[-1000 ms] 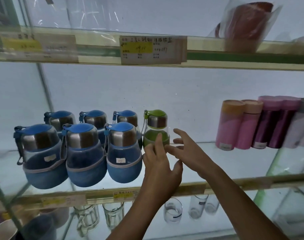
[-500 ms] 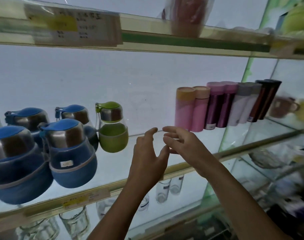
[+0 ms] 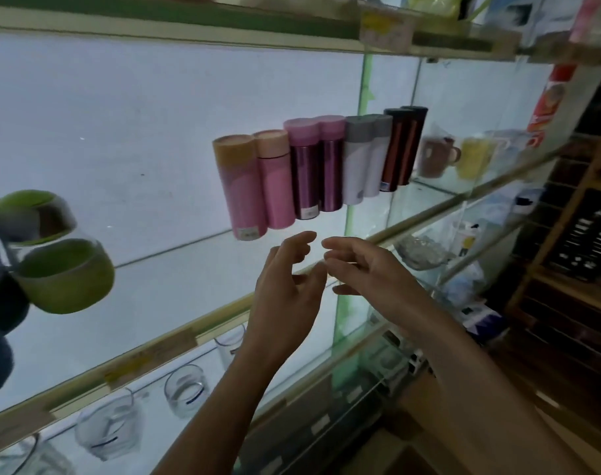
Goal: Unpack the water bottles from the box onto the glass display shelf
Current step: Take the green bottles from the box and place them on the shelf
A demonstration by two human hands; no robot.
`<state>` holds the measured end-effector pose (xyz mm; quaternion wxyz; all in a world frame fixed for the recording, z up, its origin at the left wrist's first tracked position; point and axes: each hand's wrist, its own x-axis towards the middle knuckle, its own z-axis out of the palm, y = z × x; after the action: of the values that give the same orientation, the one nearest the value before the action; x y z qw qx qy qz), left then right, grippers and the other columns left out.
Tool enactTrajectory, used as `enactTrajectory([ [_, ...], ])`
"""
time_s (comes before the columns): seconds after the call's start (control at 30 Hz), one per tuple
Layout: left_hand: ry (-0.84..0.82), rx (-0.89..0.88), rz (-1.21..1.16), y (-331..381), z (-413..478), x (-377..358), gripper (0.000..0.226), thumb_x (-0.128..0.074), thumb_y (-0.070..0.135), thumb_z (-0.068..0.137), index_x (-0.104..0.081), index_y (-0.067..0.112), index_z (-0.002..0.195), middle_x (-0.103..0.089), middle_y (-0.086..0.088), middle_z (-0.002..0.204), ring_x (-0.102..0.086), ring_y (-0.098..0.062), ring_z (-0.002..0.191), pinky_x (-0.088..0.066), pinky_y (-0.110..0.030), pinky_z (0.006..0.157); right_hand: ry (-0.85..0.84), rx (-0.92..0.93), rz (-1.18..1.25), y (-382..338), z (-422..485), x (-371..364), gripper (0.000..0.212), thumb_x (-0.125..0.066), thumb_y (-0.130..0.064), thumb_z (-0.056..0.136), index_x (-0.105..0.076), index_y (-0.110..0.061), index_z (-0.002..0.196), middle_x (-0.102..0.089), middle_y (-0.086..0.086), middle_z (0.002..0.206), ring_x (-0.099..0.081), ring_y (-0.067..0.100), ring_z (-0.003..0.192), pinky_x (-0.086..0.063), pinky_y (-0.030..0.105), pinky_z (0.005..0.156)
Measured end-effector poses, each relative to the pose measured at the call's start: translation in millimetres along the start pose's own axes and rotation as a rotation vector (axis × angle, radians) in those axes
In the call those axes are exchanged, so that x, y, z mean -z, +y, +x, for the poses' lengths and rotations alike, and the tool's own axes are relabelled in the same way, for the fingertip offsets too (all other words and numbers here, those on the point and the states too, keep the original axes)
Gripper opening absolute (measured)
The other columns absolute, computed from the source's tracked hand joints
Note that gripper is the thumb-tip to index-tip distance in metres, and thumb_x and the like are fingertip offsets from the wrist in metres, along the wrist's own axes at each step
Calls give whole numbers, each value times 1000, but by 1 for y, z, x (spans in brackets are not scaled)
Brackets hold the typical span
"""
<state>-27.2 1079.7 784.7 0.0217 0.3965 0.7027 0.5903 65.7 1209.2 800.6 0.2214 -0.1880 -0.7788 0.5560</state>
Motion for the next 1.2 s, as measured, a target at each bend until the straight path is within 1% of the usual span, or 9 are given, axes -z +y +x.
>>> enactTrajectory([
  [0.3,-180,75,-13,-9,-3,-88,37,-60,22,99,-56,36,133,-61,11,126,-55,1,120,-44,-4,81,67,-112,14,58,-17,71,31,-63,-25,102,-65,-27,133,-66,-4,111,-70,11,107,-61,35,94],
  [0.43,-257,124,6,-21,-13,-122,38,-59,27,100,-55,36,137,-60,11,129,-54,-2,123,-50,-22,94,89,-172,28,90,-28,90,29,-63,-25,102,-65,-28,131,-66,-2,116,-69,8,108,-61,29,89],
  [0.53,-299,159,32,-31,-21,-144,39,-59,29,100,-54,37,137,-59,11,132,-54,-2,123,-51,-27,98,86,-220,9,115,-37,101,31,-61,-25,103,-63,-27,133,-65,-1,120,-67,8,109,-60,29,92],
  [0.63,-355,191,49,-43,-30,-164,38,-60,30,100,-54,37,136,-59,11,132,-54,-3,121,-49,-23,94,93,-274,-13,137,-46,110,30,-63,-29,102,-61,-35,132,-64,-6,125,-64,4,112,-58,27,92],
  [0.7,-409,209,66,-49,-34,-176,38,-59,31,100,-54,34,138,-59,11,132,-54,-5,121,-44,-15,88,112,-317,-22,151,-52,115,27,-64,-34,101,-61,-42,127,-63,-11,126,-62,3,115,-56,35,100],
  [0.83,-485,252,49,-68,-38,-200,36,-63,32,98,-58,33,133,-61,10,126,-55,-8,120,-49,-29,95,163,-416,-18,178,-64,119,32,-66,-36,99,-61,-39,130,-62,-11,128,-60,6,119,-53,43,106],
  [0.97,-616,250,47,-93,-42,-221,37,-63,33,98,-56,32,135,-57,16,121,-55,-1,112,-46,-16,85,200,-511,-27,204,-76,118,34,-65,-39,99,-58,-38,133,-60,-9,130,-58,10,124,-52,43,108],
  [1.13,-819,255,35,-134,-45,-242,40,-62,34,97,-56,27,136,-63,8,130,-60,-8,119,-52,-35,100,287,-661,-40,235,-89,106,28,-63,-40,101,-57,-42,128,-60,-12,127,-58,7,122,-52,38,107],
  [1.2,-897,268,15,-149,-46,-246,41,-62,32,98,-55,23,138,-62,7,131,-60,-9,119,-53,-34,100,324,-723,-51,249,-94,99,33,-63,-44,100,-57,-43,132,-60,-14,129,-58,6,122,-51,38,108],
])
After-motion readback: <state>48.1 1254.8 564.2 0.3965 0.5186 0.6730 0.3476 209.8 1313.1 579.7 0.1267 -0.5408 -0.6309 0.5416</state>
